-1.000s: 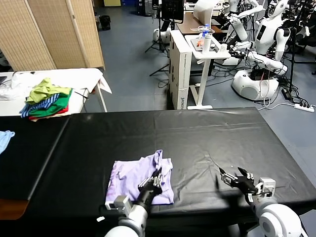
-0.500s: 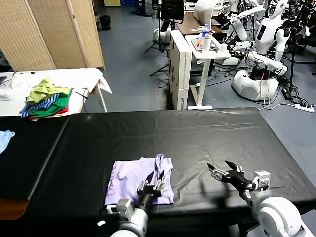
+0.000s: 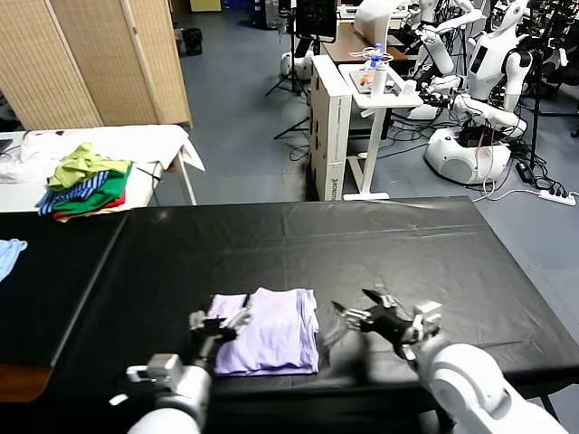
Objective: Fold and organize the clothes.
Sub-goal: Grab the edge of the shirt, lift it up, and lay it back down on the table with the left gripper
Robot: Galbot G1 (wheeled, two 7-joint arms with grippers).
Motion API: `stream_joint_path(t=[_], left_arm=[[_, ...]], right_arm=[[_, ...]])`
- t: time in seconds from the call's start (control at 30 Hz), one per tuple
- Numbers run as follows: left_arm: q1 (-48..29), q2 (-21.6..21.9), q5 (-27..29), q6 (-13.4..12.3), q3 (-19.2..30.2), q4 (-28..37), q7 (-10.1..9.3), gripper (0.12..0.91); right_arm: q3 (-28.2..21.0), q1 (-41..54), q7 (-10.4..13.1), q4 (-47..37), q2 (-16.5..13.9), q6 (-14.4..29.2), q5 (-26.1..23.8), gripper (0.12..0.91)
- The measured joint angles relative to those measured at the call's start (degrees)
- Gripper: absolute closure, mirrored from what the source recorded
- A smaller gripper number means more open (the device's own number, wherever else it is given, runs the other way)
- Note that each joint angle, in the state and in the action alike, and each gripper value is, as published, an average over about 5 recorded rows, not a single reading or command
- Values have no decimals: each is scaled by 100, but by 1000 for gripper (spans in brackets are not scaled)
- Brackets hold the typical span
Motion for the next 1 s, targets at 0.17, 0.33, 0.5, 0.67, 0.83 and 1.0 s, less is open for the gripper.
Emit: stream_joint_path(t=[0.17, 0.33, 0.5, 0.67, 0.83, 1.0], left_arm=[[109, 95, 100, -63, -416, 43, -11, 123], [164, 131, 164, -127, -651, 97, -14, 123], [213, 158, 166, -181, -825, 138, -18, 123], [230, 142, 172, -207, -901, 161, -25, 123], [234, 123, 209, -242, -947, 190, -30, 123], [233, 103, 264, -292, -988, 254, -31, 123]], right_arm=[[-554, 491, 65, -291, 290, -20, 9, 132], [-817, 617, 143, -499, 508, -52, 16, 344], [-849, 548, 193, -515, 592, -54, 7, 648], [-742, 373, 295, -406, 593, -54, -8, 863], [-578, 110, 492, -261, 562, -163, -50, 882], [-458, -107, 597, -220, 617, -309, -113, 881]])
